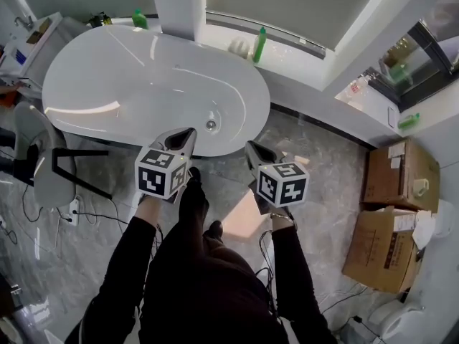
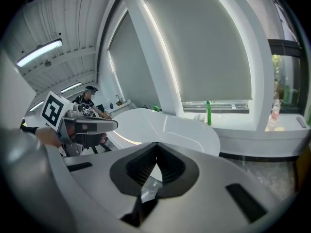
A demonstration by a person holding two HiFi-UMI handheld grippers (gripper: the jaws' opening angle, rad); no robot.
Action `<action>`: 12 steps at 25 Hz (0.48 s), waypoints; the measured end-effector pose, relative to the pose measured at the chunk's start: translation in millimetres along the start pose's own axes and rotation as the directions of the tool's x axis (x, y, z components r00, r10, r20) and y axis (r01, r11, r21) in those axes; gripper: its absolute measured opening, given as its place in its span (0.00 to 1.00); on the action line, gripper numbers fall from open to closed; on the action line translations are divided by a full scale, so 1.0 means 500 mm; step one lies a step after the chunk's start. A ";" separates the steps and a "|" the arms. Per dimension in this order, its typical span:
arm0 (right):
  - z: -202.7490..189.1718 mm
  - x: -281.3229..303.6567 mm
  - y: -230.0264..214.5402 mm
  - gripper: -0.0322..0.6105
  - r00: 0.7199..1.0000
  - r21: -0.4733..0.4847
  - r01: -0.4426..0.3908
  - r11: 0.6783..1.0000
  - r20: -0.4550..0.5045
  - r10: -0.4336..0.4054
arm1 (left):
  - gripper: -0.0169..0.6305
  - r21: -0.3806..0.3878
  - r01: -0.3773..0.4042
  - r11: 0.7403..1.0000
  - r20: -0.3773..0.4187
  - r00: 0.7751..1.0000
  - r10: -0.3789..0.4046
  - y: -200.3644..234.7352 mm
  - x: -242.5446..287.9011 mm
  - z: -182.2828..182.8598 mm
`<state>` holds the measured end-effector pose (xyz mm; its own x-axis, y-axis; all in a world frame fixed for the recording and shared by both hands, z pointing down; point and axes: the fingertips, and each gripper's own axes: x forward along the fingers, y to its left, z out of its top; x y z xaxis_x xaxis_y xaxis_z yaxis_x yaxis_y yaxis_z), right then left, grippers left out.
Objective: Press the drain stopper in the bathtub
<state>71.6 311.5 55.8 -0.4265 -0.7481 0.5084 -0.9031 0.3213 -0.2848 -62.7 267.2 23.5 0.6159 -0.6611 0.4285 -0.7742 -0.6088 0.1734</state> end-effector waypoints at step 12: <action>0.074 0.260 -0.083 0.05 0.993 0.029 0.031 0.999 -0.117 -0.027 | 0.04 -0.037 0.041 0.998 -0.127 0.991 -0.046 0.198 0.225 0.004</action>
<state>55.6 179.5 103.5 -0.4047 -0.6836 0.6074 -0.9140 0.2811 -0.2926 -69.8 131.8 87.0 0.6270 -0.5713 0.5296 -0.7529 -0.6190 0.2236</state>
